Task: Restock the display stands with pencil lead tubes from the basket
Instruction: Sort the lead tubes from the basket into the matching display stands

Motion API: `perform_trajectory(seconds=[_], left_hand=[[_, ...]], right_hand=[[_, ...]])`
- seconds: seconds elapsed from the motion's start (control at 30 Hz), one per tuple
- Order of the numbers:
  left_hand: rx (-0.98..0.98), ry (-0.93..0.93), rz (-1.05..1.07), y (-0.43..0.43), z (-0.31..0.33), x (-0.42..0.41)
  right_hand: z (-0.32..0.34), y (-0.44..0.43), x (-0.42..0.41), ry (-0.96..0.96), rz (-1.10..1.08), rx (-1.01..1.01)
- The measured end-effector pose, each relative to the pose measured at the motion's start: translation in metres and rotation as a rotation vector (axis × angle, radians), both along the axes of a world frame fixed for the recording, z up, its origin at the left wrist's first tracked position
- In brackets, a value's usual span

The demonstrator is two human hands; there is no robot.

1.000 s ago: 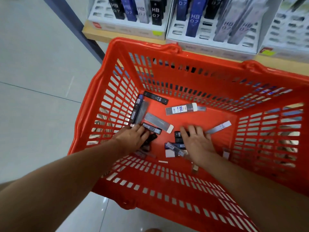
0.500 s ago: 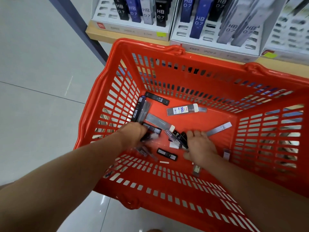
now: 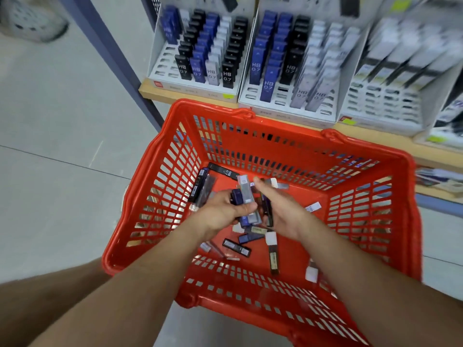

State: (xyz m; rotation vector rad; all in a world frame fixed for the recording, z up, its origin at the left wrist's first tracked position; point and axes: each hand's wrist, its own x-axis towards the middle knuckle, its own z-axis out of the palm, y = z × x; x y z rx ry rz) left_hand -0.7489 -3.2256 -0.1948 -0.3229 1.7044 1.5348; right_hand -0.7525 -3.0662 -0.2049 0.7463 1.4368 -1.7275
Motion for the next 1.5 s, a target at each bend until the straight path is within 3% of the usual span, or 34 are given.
perform_trajectory(seconds=[0.1, 0.3, 0.6, 0.83, 1.13, 1.5], left_hand=[[-0.042, 0.163, -0.04, 0.014, 0.022, -0.002], [-0.129, 0.424, 0.03, 0.032, 0.072, -0.003], [0.103, 0.463, 0.329, 0.049, 0.153, 0.001], [0.081, 0.566, 0.203, 0.049, 0.2, 0.004], [-0.001, 0.586, 0.117, 0.034, 0.224, -0.026], [-0.238, 0.566, -0.121, -0.008, 0.239, -0.083]], right_hand=[[0.024, -0.001, -0.002, 0.103, 0.033, -0.034], [0.084, 0.013, 0.001, 0.204, -0.138, -0.12], [0.151, 0.036, 0.02, 0.203, -0.57, -0.288], [0.194, 0.032, 0.035, 0.41, -0.31, -0.274], [0.212, 0.022, 0.013, 0.452, -0.308, -0.353], [0.208, -0.006, -0.065, 0.503, -0.262, -0.11]])
